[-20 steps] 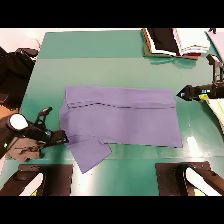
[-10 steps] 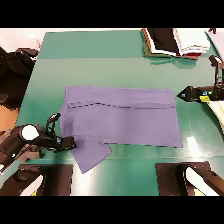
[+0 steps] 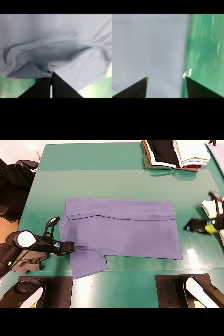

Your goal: Fold the shirts.

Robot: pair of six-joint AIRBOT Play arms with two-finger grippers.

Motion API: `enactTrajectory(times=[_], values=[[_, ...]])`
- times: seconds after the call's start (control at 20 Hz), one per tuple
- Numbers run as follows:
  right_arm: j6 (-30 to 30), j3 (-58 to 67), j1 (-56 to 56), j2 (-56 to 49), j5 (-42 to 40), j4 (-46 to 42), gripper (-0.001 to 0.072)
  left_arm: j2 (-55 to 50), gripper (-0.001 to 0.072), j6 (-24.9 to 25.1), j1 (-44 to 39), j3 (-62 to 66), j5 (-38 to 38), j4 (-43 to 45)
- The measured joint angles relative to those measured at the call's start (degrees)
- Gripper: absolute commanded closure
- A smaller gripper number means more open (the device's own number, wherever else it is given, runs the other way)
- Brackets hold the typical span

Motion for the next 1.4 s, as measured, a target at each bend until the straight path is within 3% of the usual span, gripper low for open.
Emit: enactTrajectory(times=[0.2,0.25,0.4,0.65,1.15,1.4], values=[[-1.2,-9.8,-7.4,-1.6,1.7,-1.9,0.0170,0.0,0.0682,1.0,0.0,1.4,-0.2,0.0],[-1.5,-11.6,-7.7,-1.9,1.6,-1.7,0.0260,0.0,0.0682,1.3,0.0,1.5,-0.2,0.0],[-1.7,-15.5,-5.9,-2.3,0.7,-0.9,0.0285,0.0,0.0682,1.9,0.0,1.7,-0.3,-0.1],[-1.9,-15.9,0.4,-2.3,-0.4,0.1,0.0696,0.0,0.0683,3.3,0.0,2.7,-2.9,0.1],[-1.9,-7.4,5.1,11.0,5.3,-2.6,0.0697,11.9,0.0683,0.3,0.0,6.6,-14.1,1.7],[-1.3,0.0,6.7,7.2,1.8,-3.6,0.0697,8.2,0.0683,-0.2,0.0,12.8,-8.1,9.2]])
